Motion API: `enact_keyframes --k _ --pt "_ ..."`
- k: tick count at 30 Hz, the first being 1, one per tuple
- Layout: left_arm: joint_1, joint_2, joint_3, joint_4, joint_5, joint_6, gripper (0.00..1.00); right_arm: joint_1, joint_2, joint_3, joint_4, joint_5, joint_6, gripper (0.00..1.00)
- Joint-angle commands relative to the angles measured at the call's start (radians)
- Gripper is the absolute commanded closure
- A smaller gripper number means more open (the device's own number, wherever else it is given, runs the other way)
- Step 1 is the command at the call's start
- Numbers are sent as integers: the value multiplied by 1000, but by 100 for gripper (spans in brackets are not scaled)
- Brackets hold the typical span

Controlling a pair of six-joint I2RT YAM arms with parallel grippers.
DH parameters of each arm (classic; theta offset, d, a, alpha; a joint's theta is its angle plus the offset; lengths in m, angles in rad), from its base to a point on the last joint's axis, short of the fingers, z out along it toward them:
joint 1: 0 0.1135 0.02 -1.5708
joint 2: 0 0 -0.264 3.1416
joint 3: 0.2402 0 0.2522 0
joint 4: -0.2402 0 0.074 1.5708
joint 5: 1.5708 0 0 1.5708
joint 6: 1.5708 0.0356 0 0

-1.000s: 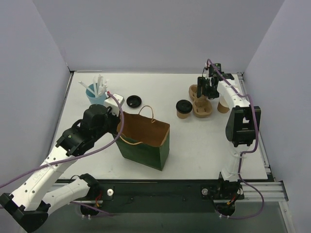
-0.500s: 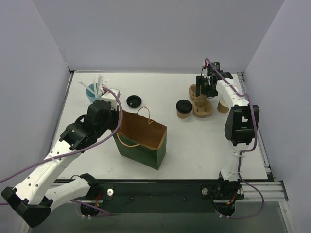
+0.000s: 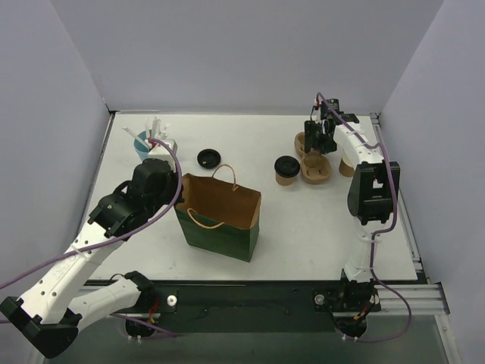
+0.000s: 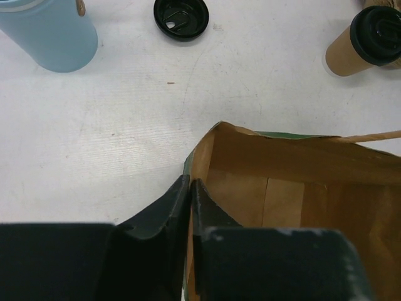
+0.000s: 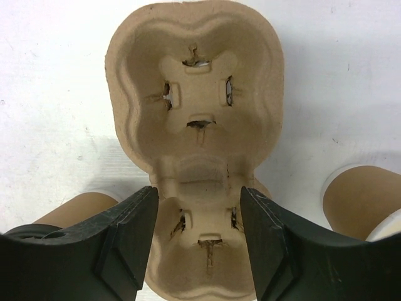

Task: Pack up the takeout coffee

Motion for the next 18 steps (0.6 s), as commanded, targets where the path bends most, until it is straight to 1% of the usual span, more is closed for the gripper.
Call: enact_keyframes --k 1,2,3,5,6,9,12,18 --pt "6 -25 52 -7 -13 -9 77 5 33 46 -27 28 -1 45" --pt "6 -25 53 -6 -14 -6 71 5 37 47 -27 28 -2 45" --pt "6 -26 55 -7 -16 0 62 5 40 55 -29 28 1 46" --pt "7 -34 56 -9 -22 24 53 5 48 63 -33 33 -1 46" --pt "6 -35 59 -10 -25 33 45 3 51 70 -36 33 1 46" --pt "7 -52 63 -14 -63 61 32 3 63 76 -47 42 -4 46" --pt "7 -71 63 -15 -97 89 27 3 73 76 -50 51 -7 46" --pt "7 -106 63 -18 -141 123 22 3 77 73 -50 56 -10 55"
